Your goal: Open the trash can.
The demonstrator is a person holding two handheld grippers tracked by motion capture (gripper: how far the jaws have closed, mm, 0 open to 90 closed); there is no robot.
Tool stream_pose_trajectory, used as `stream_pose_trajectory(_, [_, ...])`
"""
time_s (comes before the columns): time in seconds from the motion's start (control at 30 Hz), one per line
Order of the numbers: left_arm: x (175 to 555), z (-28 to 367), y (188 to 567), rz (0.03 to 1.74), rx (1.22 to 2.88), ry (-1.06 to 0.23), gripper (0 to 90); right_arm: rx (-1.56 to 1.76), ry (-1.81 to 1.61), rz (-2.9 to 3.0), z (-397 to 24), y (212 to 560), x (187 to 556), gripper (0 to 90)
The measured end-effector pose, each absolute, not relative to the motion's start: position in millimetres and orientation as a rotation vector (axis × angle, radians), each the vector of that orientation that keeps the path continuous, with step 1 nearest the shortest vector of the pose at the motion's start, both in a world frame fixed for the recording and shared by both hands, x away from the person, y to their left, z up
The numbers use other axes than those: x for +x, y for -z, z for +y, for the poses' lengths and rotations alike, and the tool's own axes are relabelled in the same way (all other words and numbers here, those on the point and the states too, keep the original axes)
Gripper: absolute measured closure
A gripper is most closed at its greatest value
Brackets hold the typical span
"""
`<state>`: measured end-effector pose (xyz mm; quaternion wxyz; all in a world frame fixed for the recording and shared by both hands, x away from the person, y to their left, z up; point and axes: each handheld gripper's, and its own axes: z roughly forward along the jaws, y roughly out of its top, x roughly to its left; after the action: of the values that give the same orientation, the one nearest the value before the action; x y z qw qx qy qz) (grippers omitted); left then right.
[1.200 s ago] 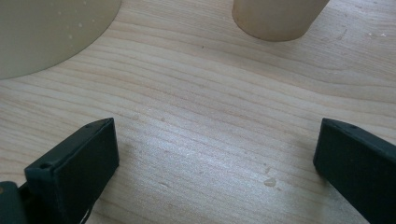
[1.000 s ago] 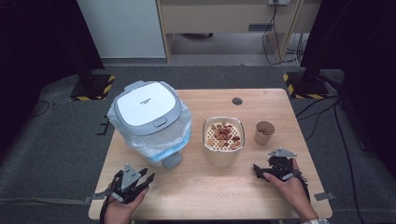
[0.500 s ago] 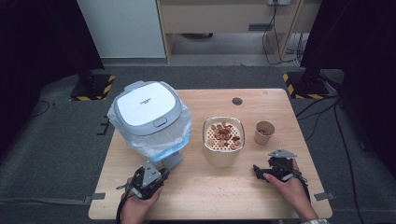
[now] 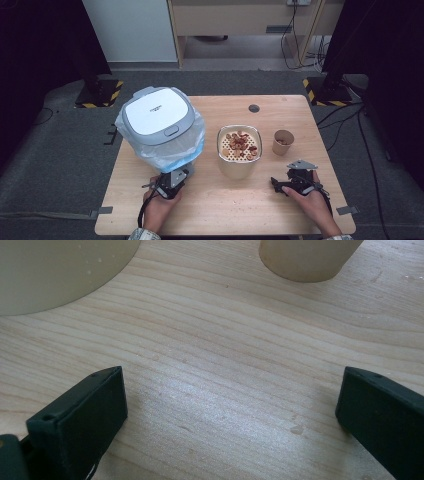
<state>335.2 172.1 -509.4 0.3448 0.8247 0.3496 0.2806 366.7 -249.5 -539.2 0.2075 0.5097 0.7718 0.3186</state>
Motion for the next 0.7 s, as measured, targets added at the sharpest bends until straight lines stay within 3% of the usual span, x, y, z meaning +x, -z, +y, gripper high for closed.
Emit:
stream_pose_trajectory(0.3, [335.7, 169.7, 512.5, 0.883, 2.18, -0.783, 89.2, 1.419, -0.888, 2.149, -249.5, 539.2, 366.6, 0.6])
stream_pose_trajectory(0.7, [336.3, 169.5, 517.4, 0.957, 2.147, -0.742, 89.5, 1.422, -0.888, 2.148, -249.4, 539.1, 366.5, 0.6])
